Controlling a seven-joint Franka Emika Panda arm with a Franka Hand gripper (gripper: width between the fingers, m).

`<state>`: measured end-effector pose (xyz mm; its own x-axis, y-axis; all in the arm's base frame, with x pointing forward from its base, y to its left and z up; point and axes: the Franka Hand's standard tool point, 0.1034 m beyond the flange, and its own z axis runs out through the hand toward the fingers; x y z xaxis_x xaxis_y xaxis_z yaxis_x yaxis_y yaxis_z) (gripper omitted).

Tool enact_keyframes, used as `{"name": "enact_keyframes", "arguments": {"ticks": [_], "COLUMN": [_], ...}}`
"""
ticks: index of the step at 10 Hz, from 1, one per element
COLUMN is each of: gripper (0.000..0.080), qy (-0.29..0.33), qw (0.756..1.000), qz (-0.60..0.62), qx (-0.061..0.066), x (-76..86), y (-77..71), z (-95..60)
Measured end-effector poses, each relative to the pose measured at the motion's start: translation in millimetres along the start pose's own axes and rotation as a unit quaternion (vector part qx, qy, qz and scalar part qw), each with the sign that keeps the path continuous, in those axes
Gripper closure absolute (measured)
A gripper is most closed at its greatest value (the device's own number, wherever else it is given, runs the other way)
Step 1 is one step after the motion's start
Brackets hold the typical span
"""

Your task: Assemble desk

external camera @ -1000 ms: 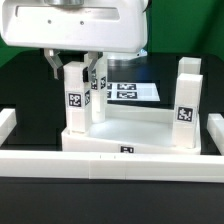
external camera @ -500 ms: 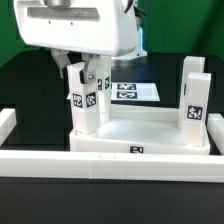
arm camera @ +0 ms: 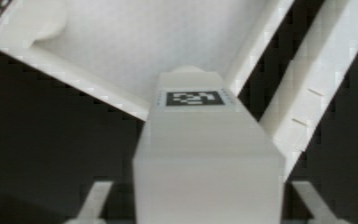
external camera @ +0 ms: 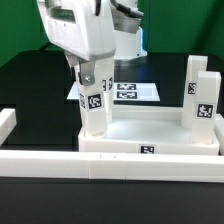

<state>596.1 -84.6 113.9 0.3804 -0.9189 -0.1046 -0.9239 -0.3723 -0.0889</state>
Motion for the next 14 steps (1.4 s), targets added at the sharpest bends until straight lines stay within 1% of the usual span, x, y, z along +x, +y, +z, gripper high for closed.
{"name": "enact_keyframes", "arguments": {"ticks": [1, 2, 3, 4, 5, 7, 8, 9, 11, 13, 14], "gripper": [0.0509, 0.046, 0.0293, 0.0293, 0.0178, 0.0152, 0.0152, 0.0151, 0.0151, 0.0151, 0.0151], "qy": [0.0, 0.0, -0.001, 0.001, 0.001, 0.001, 0.001, 0.002, 0.008, 0.01, 0.011], "qw": [1.0, 1.0, 0.999, 0.997, 0.992, 0.983, 0.972, 0.957, 0.917, 0.871, 0.854], "qz": [-0.005, -0.024, -0.042, -0.076, -0.128, -0.185, -0.233, -0.289, -0.399, -0.491, -0.519], "qx": [0.0, 0.0, -0.001, -0.004, -0.004, -0.004, -0.004, -0.008, -0.019, -0.02, -0.02], "x": [0.0, -0.1, -0.4, -1.2, -3.1, -2.4, -2.6, -4.7, -9.3, -8.9, -9.3], "y": [0.0, 0.1, 0.4, -0.3, -1.6, -1.1, -1.1, -2.3, -3.9, -4.9, -4.5], "z": [0.0, 0.0, 0.2, 0.0, 0.4, 0.4, 0.4, 0.5, 2.0, 1.9, 2.8]}}
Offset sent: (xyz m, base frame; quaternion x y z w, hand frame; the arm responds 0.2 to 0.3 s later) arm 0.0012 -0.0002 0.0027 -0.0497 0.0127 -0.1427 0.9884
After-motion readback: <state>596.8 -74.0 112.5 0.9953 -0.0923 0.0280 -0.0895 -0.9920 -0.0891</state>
